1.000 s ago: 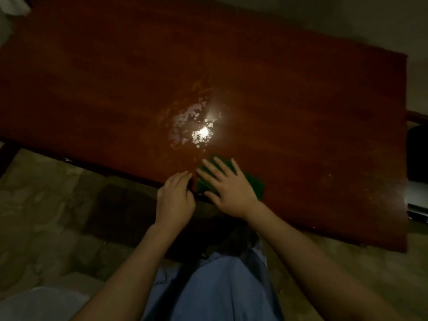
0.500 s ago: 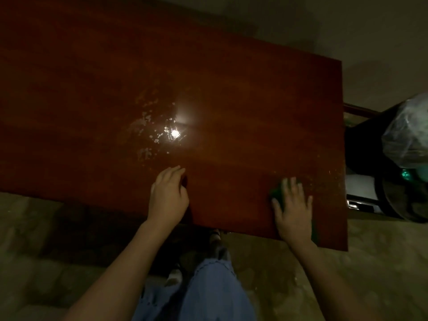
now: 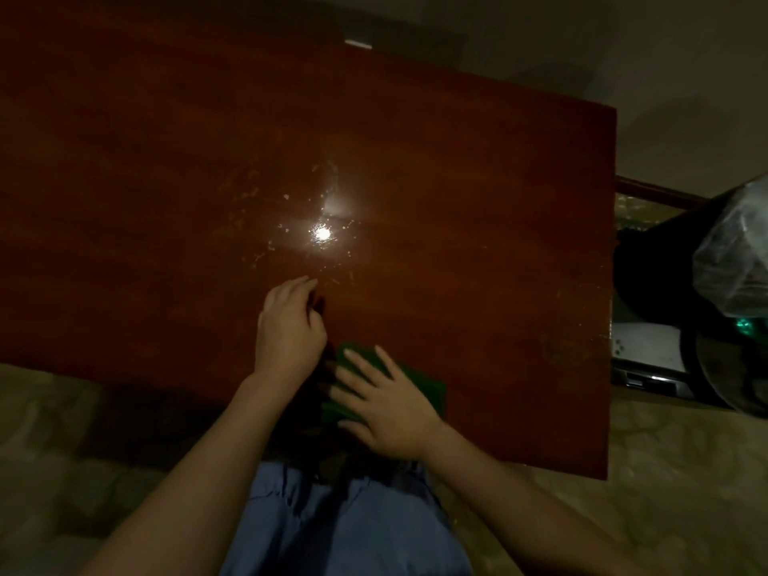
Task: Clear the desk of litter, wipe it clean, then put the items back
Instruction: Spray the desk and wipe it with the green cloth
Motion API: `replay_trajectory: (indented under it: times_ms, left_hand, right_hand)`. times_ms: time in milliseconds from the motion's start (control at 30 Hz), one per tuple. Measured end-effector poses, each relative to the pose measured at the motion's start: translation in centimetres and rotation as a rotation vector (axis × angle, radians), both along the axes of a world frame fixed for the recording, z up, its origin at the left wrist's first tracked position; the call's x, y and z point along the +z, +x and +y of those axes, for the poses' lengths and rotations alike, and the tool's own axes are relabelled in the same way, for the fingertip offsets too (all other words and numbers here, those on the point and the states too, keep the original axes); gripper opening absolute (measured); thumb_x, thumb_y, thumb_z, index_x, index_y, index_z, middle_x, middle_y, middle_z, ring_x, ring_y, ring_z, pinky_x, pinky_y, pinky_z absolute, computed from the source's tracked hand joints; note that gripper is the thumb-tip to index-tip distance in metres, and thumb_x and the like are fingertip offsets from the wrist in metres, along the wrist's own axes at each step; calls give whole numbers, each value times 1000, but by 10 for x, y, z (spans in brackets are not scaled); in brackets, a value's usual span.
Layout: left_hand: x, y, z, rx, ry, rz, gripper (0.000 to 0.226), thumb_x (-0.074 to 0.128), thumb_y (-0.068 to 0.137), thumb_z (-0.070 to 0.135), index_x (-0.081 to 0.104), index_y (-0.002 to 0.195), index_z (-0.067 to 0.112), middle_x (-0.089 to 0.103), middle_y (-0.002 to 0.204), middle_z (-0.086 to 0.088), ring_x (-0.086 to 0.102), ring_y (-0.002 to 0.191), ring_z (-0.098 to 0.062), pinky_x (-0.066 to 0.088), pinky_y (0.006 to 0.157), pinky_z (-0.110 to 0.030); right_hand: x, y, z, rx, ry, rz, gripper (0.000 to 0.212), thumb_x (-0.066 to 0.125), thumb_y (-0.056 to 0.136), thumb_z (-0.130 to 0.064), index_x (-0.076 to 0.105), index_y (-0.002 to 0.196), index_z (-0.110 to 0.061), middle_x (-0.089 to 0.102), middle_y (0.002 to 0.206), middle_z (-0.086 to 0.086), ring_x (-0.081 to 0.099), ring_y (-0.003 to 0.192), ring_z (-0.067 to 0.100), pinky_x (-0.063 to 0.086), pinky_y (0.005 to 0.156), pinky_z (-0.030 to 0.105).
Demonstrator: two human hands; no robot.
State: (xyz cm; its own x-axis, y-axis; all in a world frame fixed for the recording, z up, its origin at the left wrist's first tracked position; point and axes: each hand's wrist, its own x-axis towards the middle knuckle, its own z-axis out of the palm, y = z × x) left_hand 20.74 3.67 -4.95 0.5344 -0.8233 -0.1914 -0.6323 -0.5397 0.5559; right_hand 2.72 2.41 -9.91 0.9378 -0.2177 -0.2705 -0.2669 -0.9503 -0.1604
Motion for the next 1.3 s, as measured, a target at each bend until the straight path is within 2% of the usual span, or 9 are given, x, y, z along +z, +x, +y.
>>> replay_trajectory:
  times_ms: [200, 333, 467, 567, 700, 867, 1033, 1167, 1300]
  left_hand:
    - [1, -18, -3, -18, -19, 52, 45, 46, 90, -1, 50, 134, 5, 48, 139, -10, 35, 133, -23, 25, 111, -34]
    - [-1, -24, 9, -51, -2, 60, 45, 47, 90, 0, 49, 135, 6, 47, 141, -9, 34, 133, -22, 24, 111, -33]
    - [-2, -22, 25, -66, 24, 56, 45, 47, 91, 0, 48, 136, 7, 46, 141, -9, 33, 134, -22, 25, 112, -35]
    - [-4, -18, 33, -68, 42, 42, 45, 47, 91, 0, 49, 135, 7, 46, 141, -9, 34, 133, -22, 26, 112, -35]
    - [-6, -18, 39, -97, 46, 38, 45, 48, 89, -1, 51, 134, 6, 48, 140, -11, 35, 132, -23, 25, 110, -32]
    - [-7, -21, 36, -115, 42, 53, 45, 47, 89, 0, 50, 134, 6, 47, 140, -11, 35, 133, -24, 26, 112, -36]
    - [-5, -22, 20, -100, 46, 77, 46, 45, 92, 2, 47, 137, 8, 44, 143, -8, 31, 135, -20, 24, 113, -35]
    - [-4, -24, -1, -87, 41, 80, 45, 46, 92, 2, 47, 137, 7, 44, 143, -8, 31, 135, -21, 24, 113, -35]
    - [-1, -25, -24, -77, 26, 75, 45, 46, 91, 1, 49, 136, 8, 45, 141, -7, 31, 135, -20, 24, 112, -34]
  right_hand:
    - [-6, -105, -4, 76, -58, -35, 61, 25, 99, -54, 9, 153, -31, 7, 160, -6, 7, 147, 21, 2, 117, 49]
    - [4, -91, -48, -448, 5, -27, 58, 11, 100, -55, 8, 152, -31, 21, 157, -1, 11, 146, 19, 20, 114, 55]
    - [8, -21, -88, -861, -12, -12, 61, 20, 99, -54, 6, 152, -28, 2, 160, -2, 1, 148, 22, -1, 116, 49]
    - [8, 11, -71, -717, -3, -13, 61, 27, 98, -53, 11, 152, -28, 6, 160, 0, 6, 148, 25, 5, 117, 53]
    - [2, 2, 0, -266, 9, -83, 57, 31, 92, -53, 42, 142, -28, 35, 152, 1, 33, 139, 26, 31, 108, 59]
    - [-15, -67, 23, 101, -83, -76, 59, 29, 96, -54, 20, 150, -30, 21, 156, -3, 19, 143, 22, 11, 116, 54]
    - [-1, -102, -34, -525, 1, -31, 58, 13, 99, -56, 19, 150, -28, 23, 154, -1, 21, 142, 21, 27, 110, 60]
    - [8, -83, -125, -1122, -52, -22, 63, 21, 99, -54, 9, 153, -23, 6, 160, 4, 6, 147, 24, 5, 117, 52]
    - [11, -27, -208, -1219, -60, 4, 66, 18, 99, -54, 2, 154, -19, 1, 161, 7, 0, 148, 27, 4, 117, 54]
